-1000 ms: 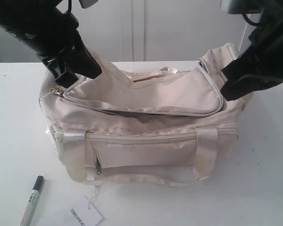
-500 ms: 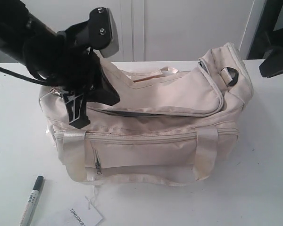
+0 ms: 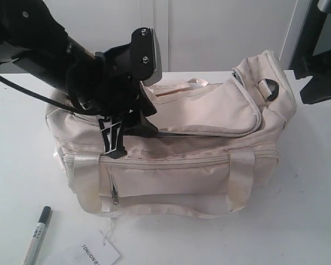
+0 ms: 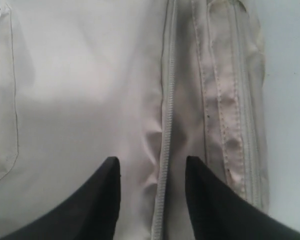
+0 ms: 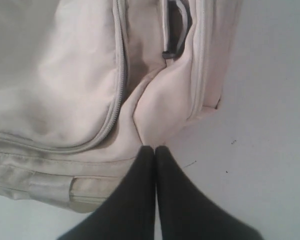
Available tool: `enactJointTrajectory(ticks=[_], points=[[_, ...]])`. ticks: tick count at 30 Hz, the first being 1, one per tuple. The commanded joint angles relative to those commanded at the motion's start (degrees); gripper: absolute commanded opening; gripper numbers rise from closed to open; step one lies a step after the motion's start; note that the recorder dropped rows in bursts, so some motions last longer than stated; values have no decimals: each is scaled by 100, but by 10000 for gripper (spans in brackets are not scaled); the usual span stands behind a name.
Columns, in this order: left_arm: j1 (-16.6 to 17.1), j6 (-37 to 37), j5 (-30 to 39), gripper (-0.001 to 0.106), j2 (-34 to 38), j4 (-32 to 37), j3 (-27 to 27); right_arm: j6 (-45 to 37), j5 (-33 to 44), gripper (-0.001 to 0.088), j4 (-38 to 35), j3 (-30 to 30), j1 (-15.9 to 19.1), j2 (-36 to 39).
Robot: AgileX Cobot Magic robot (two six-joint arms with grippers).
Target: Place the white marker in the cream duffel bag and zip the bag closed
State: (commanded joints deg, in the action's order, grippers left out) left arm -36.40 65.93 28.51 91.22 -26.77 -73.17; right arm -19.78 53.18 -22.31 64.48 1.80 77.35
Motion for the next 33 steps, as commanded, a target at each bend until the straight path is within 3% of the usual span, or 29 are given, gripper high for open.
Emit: enactJointTrajectory(ticks=[17, 20, 26, 33], points=[[0, 199, -379, 467, 353, 391, 0, -11, -72, 0, 0, -65, 0, 0], [0, 199, -630, 374, 353, 405, 0, -11, -84, 0, 0, -65, 0, 0], [0, 156, -788, 24, 353, 405, 0, -11, -106, 0, 0, -65, 0, 0], [0, -419, -797, 0, 353, 405, -12, -11, -223, 0, -10, -65, 0, 0]])
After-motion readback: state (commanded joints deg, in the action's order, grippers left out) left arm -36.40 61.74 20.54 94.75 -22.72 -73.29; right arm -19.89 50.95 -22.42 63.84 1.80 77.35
